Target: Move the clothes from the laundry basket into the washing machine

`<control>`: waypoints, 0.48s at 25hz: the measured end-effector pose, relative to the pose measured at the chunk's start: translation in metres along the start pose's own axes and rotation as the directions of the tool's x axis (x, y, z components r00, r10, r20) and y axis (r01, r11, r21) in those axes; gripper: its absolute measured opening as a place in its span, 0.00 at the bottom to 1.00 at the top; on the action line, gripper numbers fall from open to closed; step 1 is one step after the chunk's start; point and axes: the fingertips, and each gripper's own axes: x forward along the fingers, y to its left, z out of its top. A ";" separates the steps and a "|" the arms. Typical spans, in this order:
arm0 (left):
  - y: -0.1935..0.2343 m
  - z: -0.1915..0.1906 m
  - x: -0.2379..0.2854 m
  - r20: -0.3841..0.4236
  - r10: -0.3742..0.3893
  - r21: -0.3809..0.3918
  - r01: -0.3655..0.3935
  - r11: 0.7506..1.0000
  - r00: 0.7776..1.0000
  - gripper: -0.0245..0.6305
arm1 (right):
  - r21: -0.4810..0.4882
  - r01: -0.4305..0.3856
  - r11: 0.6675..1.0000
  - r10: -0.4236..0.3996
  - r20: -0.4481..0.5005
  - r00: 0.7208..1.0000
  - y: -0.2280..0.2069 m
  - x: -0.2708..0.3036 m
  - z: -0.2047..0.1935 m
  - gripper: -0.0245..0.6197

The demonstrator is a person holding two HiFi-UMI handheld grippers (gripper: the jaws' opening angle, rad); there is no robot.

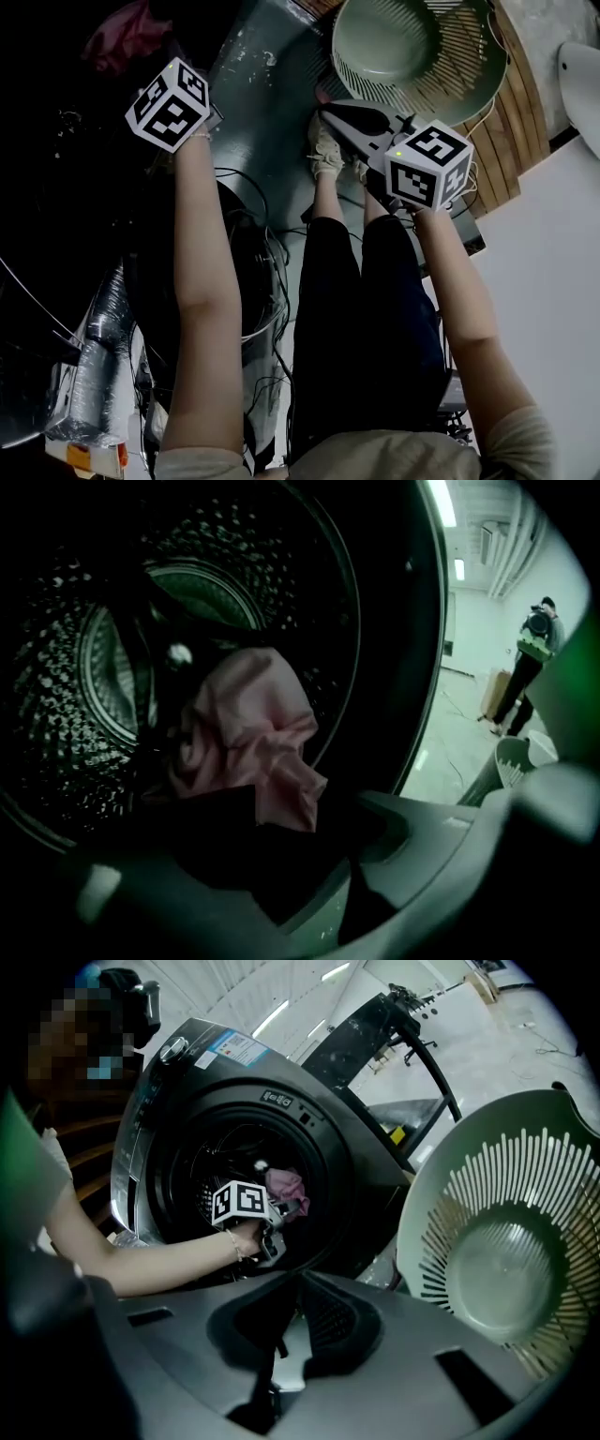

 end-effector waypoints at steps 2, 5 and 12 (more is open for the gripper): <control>0.001 -0.010 0.014 -0.065 0.000 0.025 0.002 1.000 0.998 0.39 | 0.001 -0.005 1.000 0.005 0.007 1.000 0.000 0.002 0.002 0.07; 0.025 -0.008 0.033 -0.078 0.074 -0.007 -0.075 0.997 0.994 0.10 | 0.006 -0.001 1.000 0.001 0.018 1.000 -0.003 0.003 0.003 0.07; 0.051 0.024 0.051 -0.062 0.161 -0.054 -0.164 0.985 0.985 0.09 | 0.016 0.013 1.000 -0.014 0.019 1.000 -0.008 0.000 0.004 0.07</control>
